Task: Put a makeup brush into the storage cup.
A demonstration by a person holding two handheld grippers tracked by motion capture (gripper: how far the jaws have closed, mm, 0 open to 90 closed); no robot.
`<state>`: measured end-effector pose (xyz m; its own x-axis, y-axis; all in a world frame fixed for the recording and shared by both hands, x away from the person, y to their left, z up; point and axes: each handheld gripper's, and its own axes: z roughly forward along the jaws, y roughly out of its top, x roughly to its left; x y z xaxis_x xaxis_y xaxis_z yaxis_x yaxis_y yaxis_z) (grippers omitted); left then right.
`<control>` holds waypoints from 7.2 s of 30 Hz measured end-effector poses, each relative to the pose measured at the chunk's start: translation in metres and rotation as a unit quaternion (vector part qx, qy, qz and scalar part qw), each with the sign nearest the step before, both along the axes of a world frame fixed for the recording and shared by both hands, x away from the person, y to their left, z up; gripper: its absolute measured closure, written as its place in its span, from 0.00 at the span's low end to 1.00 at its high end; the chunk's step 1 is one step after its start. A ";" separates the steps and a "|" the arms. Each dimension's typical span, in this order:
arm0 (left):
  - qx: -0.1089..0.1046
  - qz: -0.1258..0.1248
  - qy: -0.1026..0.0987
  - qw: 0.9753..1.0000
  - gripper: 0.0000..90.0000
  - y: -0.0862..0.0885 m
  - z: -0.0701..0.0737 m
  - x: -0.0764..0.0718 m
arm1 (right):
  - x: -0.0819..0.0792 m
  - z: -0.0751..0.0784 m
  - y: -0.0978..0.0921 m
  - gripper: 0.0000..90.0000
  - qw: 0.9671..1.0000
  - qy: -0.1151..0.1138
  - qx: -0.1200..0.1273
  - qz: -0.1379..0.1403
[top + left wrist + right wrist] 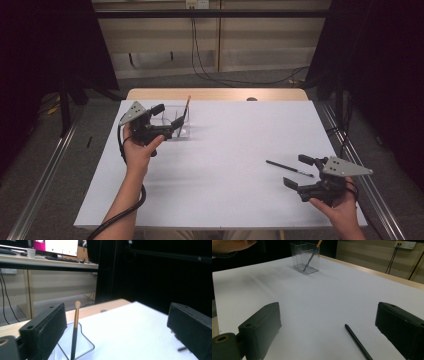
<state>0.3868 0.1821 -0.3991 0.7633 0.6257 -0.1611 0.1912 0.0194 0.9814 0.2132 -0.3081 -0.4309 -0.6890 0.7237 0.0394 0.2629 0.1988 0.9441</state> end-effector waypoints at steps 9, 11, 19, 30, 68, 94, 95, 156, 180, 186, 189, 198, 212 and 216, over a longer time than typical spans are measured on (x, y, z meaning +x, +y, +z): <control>0.002 -0.015 0.004 1.000 0.00 0.008 -0.004 -0.010 | 0.000 0.000 0.000 0.07 1.000 0.000 0.002 -0.001; 0.011 -0.020 0.000 1.000 0.00 0.010 -0.004 -0.013 | 0.000 0.000 0.000 0.07 1.000 0.000 0.001 -0.001; 0.025 -0.037 -0.003 0.999 0.00 0.015 -0.006 -0.022 | 0.000 0.000 0.000 0.06 1.000 0.000 0.001 0.000; 0.024 -0.045 0.001 0.999 0.00 0.023 -0.012 -0.034 | -0.001 0.001 0.000 0.06 1.000 -0.001 0.002 -0.001; 0.046 -0.083 0.015 0.995 0.00 0.046 -0.028 -0.066 | 0.001 0.000 0.002 0.06 1.000 0.000 0.000 0.001; 0.052 -0.086 0.019 0.995 0.00 0.068 -0.031 -0.085 | 0.001 -0.001 0.003 0.06 1.000 0.003 0.000 0.000; 0.053 -0.089 0.018 0.995 0.00 0.069 -0.031 -0.086 | 0.001 -0.001 0.003 0.06 1.000 0.003 0.000 0.000; 0.061 -0.067 0.021 0.996 0.00 0.097 -0.045 -0.107 | 0.044 0.010 -0.016 0.01 0.999 0.021 0.027 -0.033; 0.077 -0.082 0.019 0.993 0.00 0.085 -0.043 -0.104 | 0.060 0.002 -0.026 0.02 0.997 0.063 -0.002 -0.042; 0.080 -0.082 0.018 0.993 0.00 0.084 -0.044 -0.105 | 0.065 -0.002 -0.032 0.03 0.995 0.090 -0.025 -0.036; 0.079 -0.082 0.019 0.993 0.00 0.085 -0.044 -0.105 | 0.068 -0.002 -0.033 0.04 0.993 0.105 -0.042 -0.030; 0.082 -0.083 0.017 0.993 0.00 0.085 -0.043 -0.106 | 0.077 -0.003 -0.030 0.06 0.982 0.152 -0.113 -0.006; 0.085 -0.084 0.017 0.993 0.00 0.085 -0.043 -0.107 | 0.085 -0.011 -0.031 0.08 0.955 0.226 -0.194 0.013; 0.087 -0.083 0.017 0.993 0.00 0.085 -0.043 -0.107 | 0.087 -0.012 -0.032 0.10 0.949 0.236 -0.210 0.017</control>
<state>0.2802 0.2675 -0.4417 0.8541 0.5125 -0.0887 0.2098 -0.1835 0.9604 0.2998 -0.3401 -0.4428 -0.6893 0.7218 0.0623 0.6232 0.5470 0.5589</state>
